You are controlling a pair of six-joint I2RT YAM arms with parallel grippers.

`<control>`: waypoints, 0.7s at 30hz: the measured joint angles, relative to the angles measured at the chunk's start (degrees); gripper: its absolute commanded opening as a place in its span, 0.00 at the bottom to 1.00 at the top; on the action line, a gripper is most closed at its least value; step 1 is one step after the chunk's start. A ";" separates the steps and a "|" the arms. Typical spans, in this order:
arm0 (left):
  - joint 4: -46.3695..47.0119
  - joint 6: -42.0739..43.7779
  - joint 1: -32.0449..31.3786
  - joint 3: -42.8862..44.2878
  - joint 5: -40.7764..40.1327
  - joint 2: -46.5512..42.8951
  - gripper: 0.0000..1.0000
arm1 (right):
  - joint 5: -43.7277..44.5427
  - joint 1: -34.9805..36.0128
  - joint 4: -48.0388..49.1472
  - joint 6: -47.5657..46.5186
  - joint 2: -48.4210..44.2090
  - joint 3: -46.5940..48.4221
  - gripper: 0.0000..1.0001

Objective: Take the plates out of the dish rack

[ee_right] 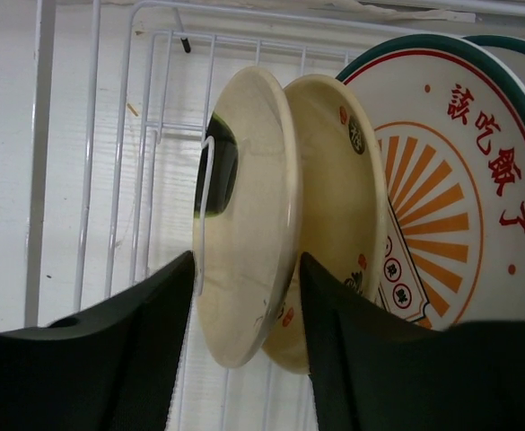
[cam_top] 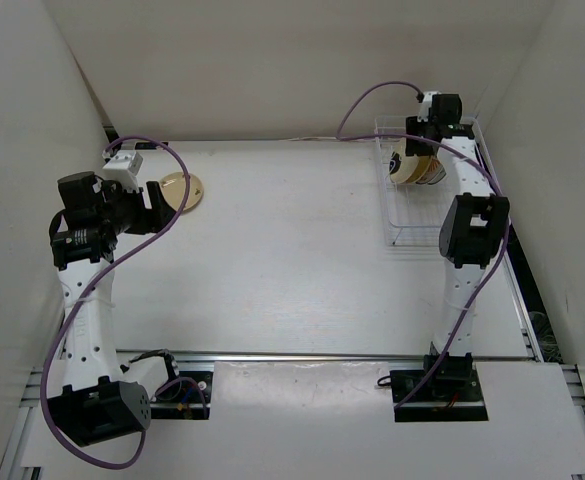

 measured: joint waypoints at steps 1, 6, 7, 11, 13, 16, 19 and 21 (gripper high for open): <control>-0.02 -0.02 0.00 0.00 0.02 0.00 0.83 | 0.04 0.04 0.00 0.00 0.09 0.02 0.48; 0.00 -0.02 0.00 0.00 0.02 0.00 0.84 | 0.83 0.28 0.04 0.00 0.44 0.24 0.31; 0.00 -0.02 0.00 0.00 0.02 0.00 0.84 | 1.01 0.42 0.04 0.04 0.44 0.28 0.25; 0.04 -0.02 0.00 -0.02 0.07 0.00 0.84 | 3.17 0.76 0.87 0.57 0.44 0.33 0.09; 0.09 -0.02 0.00 -0.15 0.24 0.00 0.86 | 5.49 0.90 0.90 1.40 0.44 0.33 0.00; 0.07 -0.04 0.00 -0.26 0.63 0.00 0.86 | 7.74 1.77 0.83 1.86 0.35 0.33 0.00; 0.09 -0.04 0.00 -0.26 0.94 -0.02 0.86 | 10.71 3.04 0.72 2.08 -0.11 0.33 0.00; 0.11 -0.04 0.00 -0.26 1.09 -0.04 0.87 | 12.76 3.78 0.68 2.25 -0.72 0.31 0.00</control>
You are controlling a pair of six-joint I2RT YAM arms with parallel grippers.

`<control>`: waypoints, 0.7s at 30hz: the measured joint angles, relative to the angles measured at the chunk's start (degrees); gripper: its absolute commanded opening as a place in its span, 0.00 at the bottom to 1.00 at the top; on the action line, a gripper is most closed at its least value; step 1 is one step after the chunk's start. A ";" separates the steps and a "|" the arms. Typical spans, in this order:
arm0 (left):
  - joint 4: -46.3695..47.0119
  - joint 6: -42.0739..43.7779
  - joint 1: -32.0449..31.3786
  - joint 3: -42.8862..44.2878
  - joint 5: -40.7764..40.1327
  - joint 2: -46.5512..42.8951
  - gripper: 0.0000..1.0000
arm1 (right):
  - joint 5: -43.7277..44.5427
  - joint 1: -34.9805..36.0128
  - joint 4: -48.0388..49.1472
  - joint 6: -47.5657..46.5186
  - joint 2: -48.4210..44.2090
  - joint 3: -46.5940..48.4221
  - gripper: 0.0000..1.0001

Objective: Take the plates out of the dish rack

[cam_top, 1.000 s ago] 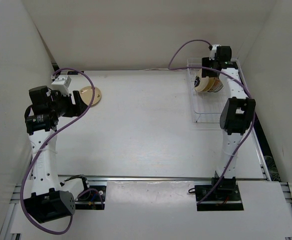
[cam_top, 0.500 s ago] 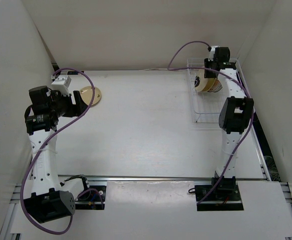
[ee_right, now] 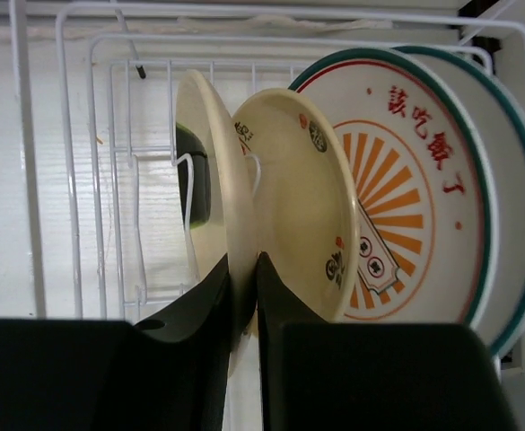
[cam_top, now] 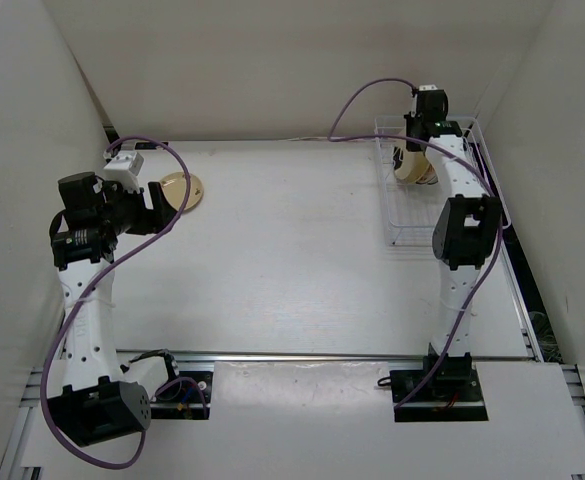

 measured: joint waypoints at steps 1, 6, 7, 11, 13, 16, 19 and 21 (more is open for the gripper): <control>-0.02 0.00 0.00 0.00 0.02 -0.04 0.87 | 1.07 0.42 -0.04 0.09 -0.50 0.00 0.00; 0.02 0.00 0.00 0.00 0.42 -0.44 0.87 | 7.37 2.27 0.00 0.55 -4.48 -0.13 0.00; 0.04 0.00 0.00 0.00 0.44 -0.48 0.87 | 8.39 2.60 0.02 0.57 -5.46 -0.33 0.00; 0.07 0.00 0.00 0.00 0.50 -0.46 0.92 | 11.13 3.80 0.50 1.36 -10.43 -2.19 0.00; 0.09 -0.17 0.00 0.00 0.83 -0.46 1.00 | 12.04 4.61 0.46 1.92 -13.18 -3.72 0.00; 0.11 -0.61 0.00 0.09 3.28 -0.17 1.00 | 10.43 5.60 0.07 2.60 -17.05 -6.16 0.00; 0.09 -1.27 0.00 0.42 8.31 0.70 1.00 | 3.13 5.55 -2.03 4.59 -21.35 -9.29 0.00; 0.11 -2.03 0.00 0.94 13.20 1.84 1.00 | -5.68 5.09 -3.37 6.56 -24.13 -11.50 0.00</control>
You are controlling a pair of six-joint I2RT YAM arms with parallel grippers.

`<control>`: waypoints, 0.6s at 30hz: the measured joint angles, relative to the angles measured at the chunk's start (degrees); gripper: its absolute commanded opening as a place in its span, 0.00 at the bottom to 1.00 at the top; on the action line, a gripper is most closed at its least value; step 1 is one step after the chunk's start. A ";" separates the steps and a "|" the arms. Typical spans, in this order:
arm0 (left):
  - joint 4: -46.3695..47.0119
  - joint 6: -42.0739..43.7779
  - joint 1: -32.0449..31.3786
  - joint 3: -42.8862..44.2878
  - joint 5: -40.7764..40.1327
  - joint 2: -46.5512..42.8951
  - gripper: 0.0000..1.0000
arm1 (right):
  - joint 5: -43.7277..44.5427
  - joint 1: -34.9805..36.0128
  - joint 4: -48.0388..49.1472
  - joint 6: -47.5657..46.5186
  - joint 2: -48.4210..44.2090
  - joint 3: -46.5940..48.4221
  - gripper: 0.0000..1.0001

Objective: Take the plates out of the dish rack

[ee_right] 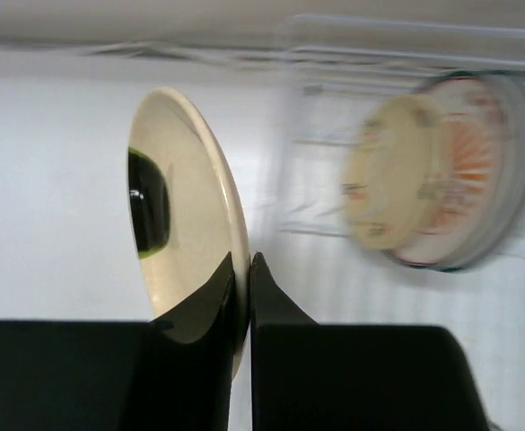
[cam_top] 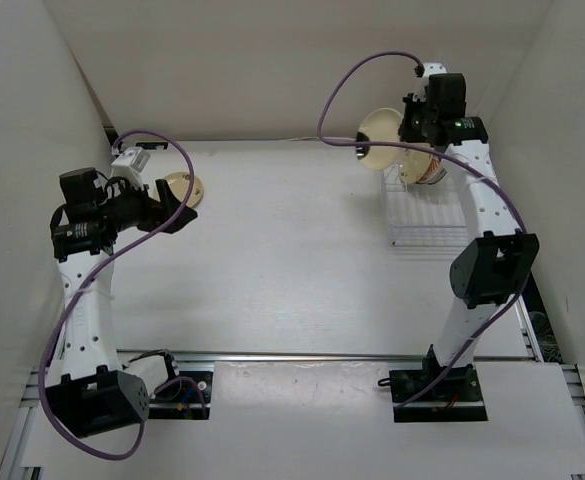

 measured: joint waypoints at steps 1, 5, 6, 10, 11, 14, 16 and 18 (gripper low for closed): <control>0.04 -0.52 0.00 0.15 2.64 0.74 1.00 | -5.42 -0.26 -0.28 1.01 -1.27 -1.33 0.00; 0.07 -3.56 0.00 0.20 13.16 4.50 1.00 | -28.89 -0.48 0.70 7.04 -4.00 -7.15 0.00; 0.15 -4.61 0.00 0.20 15.37 5.70 1.00 | -34.10 0.00 1.27 8.83 -4.11 -9.01 0.00; 1.46 -8.63 0.00 0.17 21.79 10.82 1.00 | -48.09 4.98 1.75 13.14 -2.10 -14.36 0.00; 1.92 -9.46 0.00 0.17 22.75 11.85 1.00 | -50.21 6.58 1.84 13.68 -1.18 -14.64 0.00; 3.02 -11.19 0.00 0.20 24.72 14.80 1.00 | -55.10 11.06 3.19 15.10 1.73 -14.78 0.00; 3.41 -12.22 -0.13 0.20 25.53 16.48 1.00 | -57.53 13.60 4.02 15.89 3.74 -14.38 0.00; 3.80 -12.85 -0.70 0.20 26.05 17.75 1.00 | -59.17 15.54 4.76 16.79 5.95 -13.22 0.00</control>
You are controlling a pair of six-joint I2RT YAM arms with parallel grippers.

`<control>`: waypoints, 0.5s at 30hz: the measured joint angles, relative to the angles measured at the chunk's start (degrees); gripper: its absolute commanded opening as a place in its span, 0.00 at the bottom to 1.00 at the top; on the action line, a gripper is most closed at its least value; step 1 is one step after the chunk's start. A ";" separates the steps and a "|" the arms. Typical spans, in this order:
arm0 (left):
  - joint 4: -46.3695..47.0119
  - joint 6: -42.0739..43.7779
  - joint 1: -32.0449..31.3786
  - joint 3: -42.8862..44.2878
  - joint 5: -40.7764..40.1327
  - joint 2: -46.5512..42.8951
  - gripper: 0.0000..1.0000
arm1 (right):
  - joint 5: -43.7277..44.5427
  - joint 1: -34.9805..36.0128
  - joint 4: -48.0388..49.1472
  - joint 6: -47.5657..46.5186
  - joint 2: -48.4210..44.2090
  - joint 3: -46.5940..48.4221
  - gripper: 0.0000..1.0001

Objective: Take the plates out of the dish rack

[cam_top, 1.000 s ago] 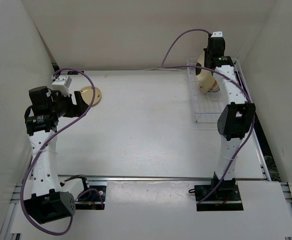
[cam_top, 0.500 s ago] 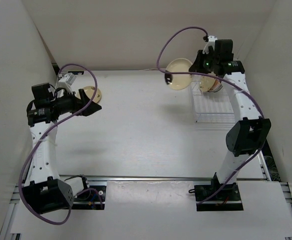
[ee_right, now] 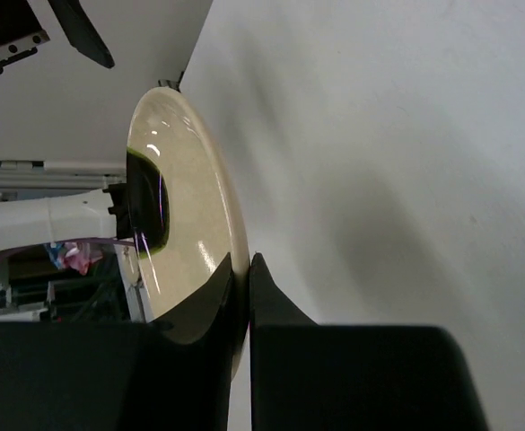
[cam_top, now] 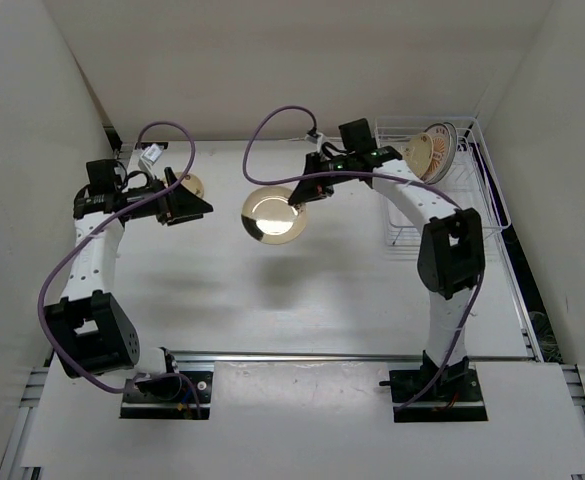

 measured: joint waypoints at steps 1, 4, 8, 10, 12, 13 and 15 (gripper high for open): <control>0.17 -0.28 -0.44 0.00 0.11 0.46 1.00 | -0.57 0.83 0.59 0.52 1.20 0.76 0.00; 0.59 -0.57 -1.95 0.00 0.17 1.36 1.00 | -1.51 2.80 2.16 2.10 3.74 2.45 0.00; 0.85 -0.57 -3.56 0.00 0.22 2.40 0.98 | -2.60 4.76 3.93 3.91 5.99 5.05 0.00; 0.98 -0.61 -3.69 0.00 0.22 2.99 0.93 | -3.02 5.44 4.76 4.66 6.51 5.92 0.00; 1.03 -0.79 -3.69 0.00 0.20 3.61 0.90 | -3.43 5.97 5.60 5.62 6.78 6.60 0.00; 1.09 -0.90 -3.69 0.00 0.15 3.91 0.88 | -3.69 6.19 5.95 5.88 6.84 6.82 0.00; 1.53 -1.18 -3.69 0.00 0.15 4.39 0.83 | -4.07 6.45 6.71 6.64 6.93 7.06 0.00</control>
